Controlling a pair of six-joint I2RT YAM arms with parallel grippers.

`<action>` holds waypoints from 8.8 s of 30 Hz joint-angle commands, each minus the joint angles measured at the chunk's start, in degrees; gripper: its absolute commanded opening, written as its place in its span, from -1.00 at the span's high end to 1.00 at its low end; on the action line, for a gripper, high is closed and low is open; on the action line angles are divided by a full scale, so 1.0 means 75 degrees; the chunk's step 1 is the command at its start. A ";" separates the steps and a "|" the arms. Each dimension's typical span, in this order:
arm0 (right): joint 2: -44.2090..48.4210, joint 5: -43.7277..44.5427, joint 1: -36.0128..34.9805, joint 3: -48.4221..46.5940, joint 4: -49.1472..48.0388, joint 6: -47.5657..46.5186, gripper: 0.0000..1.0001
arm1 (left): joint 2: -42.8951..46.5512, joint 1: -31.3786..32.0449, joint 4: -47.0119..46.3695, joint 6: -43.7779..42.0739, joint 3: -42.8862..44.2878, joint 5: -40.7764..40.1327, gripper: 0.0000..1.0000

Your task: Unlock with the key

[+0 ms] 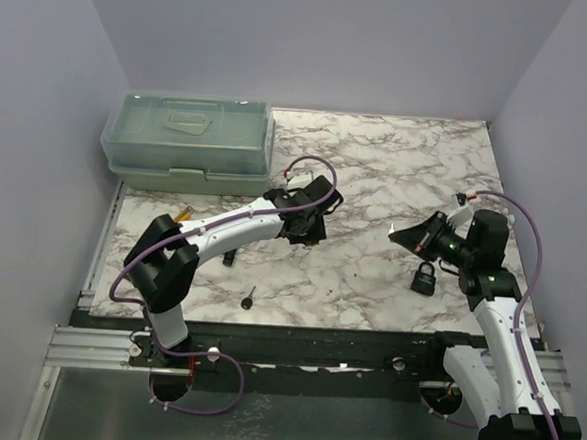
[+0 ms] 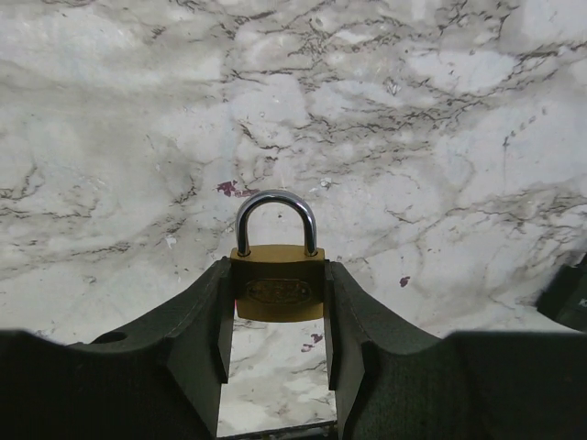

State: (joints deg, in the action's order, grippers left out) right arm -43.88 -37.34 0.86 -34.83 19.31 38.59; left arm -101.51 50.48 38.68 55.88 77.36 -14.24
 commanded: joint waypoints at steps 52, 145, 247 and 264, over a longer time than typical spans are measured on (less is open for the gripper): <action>-0.4084 0.1846 -0.4414 -0.1003 -0.3441 0.1630 0.99 | 0.1660 -0.1518 -0.1915 0.1634 -0.0945 0.2809 1.00; -0.4581 0.3549 -0.4578 -0.2223 -0.1890 0.1235 0.99 | 0.1769 -0.1303 -0.2027 0.1771 -0.1082 0.2666 1.00; -0.3638 0.2219 -0.4557 -0.0777 -0.5183 -0.0683 0.84 | 0.2549 -0.1037 -0.3790 0.1499 -0.1510 0.2461 1.00; -0.1906 0.2952 -0.4551 -0.0285 -0.3328 -0.0714 -0.13 | 0.2424 -0.1054 -0.3979 0.1517 -0.1420 0.1591 1.00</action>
State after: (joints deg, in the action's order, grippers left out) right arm -60.34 -19.99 -32.95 -37.45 -10.17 31.79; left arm -83.29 42.50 11.90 66.59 65.80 -0.43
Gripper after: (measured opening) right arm 0.508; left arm 0.427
